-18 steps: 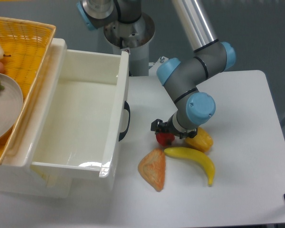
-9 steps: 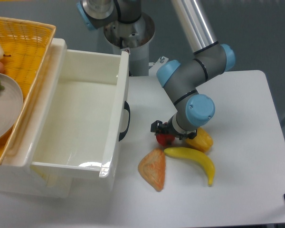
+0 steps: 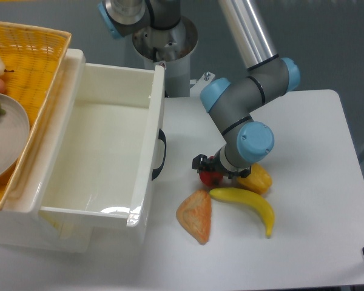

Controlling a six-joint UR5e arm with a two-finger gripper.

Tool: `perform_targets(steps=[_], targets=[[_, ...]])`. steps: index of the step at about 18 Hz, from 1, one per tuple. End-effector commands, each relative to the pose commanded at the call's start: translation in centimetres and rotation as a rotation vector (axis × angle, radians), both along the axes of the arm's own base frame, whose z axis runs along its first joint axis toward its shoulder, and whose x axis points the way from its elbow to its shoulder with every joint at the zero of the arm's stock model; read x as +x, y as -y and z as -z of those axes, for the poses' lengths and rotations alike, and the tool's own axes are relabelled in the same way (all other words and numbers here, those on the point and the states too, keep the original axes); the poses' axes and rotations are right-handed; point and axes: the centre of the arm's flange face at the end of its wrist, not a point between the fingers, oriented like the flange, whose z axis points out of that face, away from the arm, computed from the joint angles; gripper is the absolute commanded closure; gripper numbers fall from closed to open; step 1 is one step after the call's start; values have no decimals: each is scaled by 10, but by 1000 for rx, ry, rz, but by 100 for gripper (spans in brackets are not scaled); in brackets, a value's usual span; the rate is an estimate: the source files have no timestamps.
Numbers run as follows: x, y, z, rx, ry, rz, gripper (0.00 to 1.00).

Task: Pick up the red pepper
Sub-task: 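Close the gripper fingers on the red bell pepper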

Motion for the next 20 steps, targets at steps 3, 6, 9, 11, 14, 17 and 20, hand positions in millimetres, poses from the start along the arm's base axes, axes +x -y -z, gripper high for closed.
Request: perform_targets(steps=[3,6,9,11,14,17,20], targets=[[1,-2,3,-3,4,2,0],[0,-8,6,-1,1,9,0],[-1,-8,6,2,-5,13,0],[-1,-8,6,0,-5,13,0],[-2,-4,7,-46,-33,33,0],[-1,-2,6,-51,-37,40,0],[2,-3,6,-51,-35,41,0]])
